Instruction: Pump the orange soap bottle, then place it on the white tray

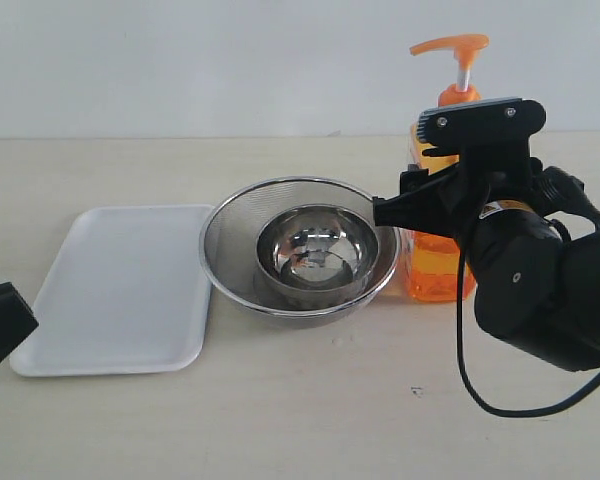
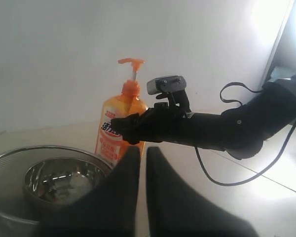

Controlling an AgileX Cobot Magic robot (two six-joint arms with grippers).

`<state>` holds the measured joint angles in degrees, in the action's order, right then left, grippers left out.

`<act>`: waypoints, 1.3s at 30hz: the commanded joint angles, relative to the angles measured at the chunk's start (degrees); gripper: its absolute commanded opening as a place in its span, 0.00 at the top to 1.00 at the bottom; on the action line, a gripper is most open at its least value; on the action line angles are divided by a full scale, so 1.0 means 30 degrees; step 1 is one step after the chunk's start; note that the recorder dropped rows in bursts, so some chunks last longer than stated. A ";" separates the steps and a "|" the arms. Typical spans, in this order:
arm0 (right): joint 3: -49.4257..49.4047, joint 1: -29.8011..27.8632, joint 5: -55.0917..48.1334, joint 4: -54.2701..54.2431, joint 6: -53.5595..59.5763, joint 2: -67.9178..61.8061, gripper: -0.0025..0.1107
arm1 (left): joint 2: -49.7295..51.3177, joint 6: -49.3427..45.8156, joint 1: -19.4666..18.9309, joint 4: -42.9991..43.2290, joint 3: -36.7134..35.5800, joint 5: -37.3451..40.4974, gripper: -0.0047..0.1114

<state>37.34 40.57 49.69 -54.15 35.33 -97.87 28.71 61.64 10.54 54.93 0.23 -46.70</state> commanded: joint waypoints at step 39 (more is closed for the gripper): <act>-0.0197 -0.0017 -0.2147 -0.0266 0.0226 -0.0198 0.43 | -0.9570 -0.1305 -0.2661 -0.8336 -0.0076 0.7406 0.92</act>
<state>37.47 40.57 49.14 -54.13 35.33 -97.76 0.18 60.16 2.66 34.13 0.23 -32.79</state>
